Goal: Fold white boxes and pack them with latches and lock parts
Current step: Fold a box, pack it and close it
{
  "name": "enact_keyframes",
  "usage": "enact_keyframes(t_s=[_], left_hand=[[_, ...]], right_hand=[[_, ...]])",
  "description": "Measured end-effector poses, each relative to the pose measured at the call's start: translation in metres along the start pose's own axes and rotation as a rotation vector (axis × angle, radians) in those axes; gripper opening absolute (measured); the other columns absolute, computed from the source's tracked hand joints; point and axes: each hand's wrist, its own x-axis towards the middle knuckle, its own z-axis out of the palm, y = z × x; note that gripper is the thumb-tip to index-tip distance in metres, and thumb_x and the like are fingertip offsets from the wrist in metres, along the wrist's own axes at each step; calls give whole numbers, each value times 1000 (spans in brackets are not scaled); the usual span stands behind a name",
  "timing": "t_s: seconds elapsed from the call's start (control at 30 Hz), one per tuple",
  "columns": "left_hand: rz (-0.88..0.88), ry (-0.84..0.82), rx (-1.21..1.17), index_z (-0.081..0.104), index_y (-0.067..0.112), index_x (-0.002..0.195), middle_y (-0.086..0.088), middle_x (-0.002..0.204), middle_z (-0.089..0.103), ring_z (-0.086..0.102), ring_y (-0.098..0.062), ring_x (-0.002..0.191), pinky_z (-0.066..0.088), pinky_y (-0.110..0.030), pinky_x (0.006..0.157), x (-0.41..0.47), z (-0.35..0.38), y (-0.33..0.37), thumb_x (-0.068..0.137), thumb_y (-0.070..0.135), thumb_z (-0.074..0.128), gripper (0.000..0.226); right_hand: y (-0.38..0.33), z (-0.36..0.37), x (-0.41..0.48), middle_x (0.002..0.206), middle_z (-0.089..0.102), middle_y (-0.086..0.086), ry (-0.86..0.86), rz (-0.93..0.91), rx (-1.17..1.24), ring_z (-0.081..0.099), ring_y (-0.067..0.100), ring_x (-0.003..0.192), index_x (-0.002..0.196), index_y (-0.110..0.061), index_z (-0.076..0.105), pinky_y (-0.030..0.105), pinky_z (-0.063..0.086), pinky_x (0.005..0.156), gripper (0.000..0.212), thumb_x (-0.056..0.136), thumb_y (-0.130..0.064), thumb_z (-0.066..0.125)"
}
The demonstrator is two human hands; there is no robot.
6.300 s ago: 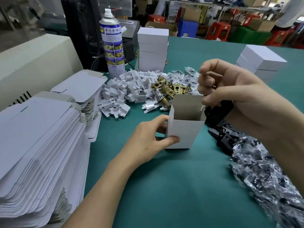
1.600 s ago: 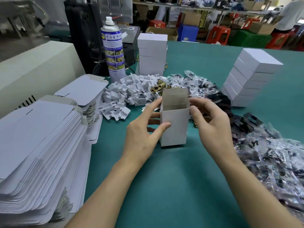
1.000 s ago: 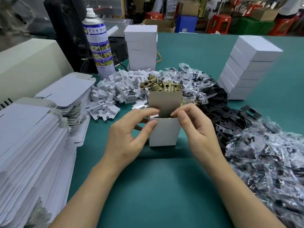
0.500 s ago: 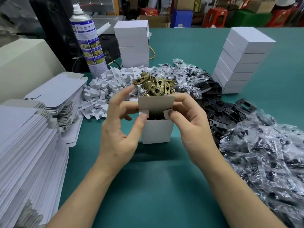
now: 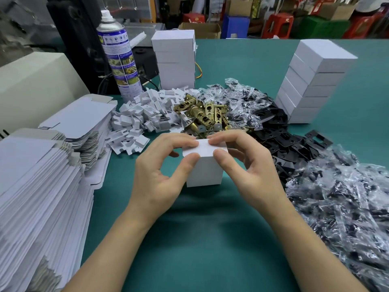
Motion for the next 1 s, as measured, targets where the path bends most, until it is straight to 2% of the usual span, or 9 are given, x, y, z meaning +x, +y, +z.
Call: enact_keyframes(t_s=[0.1,0.23,0.37,0.5,0.73,1.0], left_hand=[[-26,1,-3,71,20,114,8,113,72,67,-22,110,51,-26,86,1,-1,2,98,28,64,19],[-38,-2,0,70,27,113,14,109,70,66,-20,105,48,-23,85,2,0,3,98,23,65,16],[-43,8,3,73,26,113,15,108,72,67,-21,106,50,-25,87,2,1,1,100,19,66,16],[-41,-16,-30,74,25,114,11,113,73,68,-23,111,52,-31,91,2,0,-2,102,22,62,18],[29,-50,-5,75,19,116,5,119,74,69,-17,118,48,-23,102,3,-2,-3,103,18,62,18],[97,-112,87,77,22,122,3,133,71,69,-13,122,52,-28,104,3,-13,-16,99,22,72,24]], right_hand=[[-1,2,-1,117,70,-9,10,-9,-53,67,21,113,120,-22,69,23,52,91,21,99,-21,63],[0,5,0,112,70,-10,45,-69,-161,68,20,108,115,-20,70,35,57,89,18,99,-16,63],[0,3,0,109,69,-10,51,-70,-165,66,20,109,112,-20,74,26,55,86,18,99,-14,63],[1,2,1,116,70,-8,24,-76,-145,65,15,116,111,-19,76,19,52,89,21,99,-8,62],[4,-4,0,126,70,-3,-5,-99,-187,63,13,125,114,-14,78,28,54,97,23,98,-9,62],[9,-3,-1,123,70,3,20,-158,-250,65,14,120,108,-10,79,32,54,98,16,95,-12,69]])
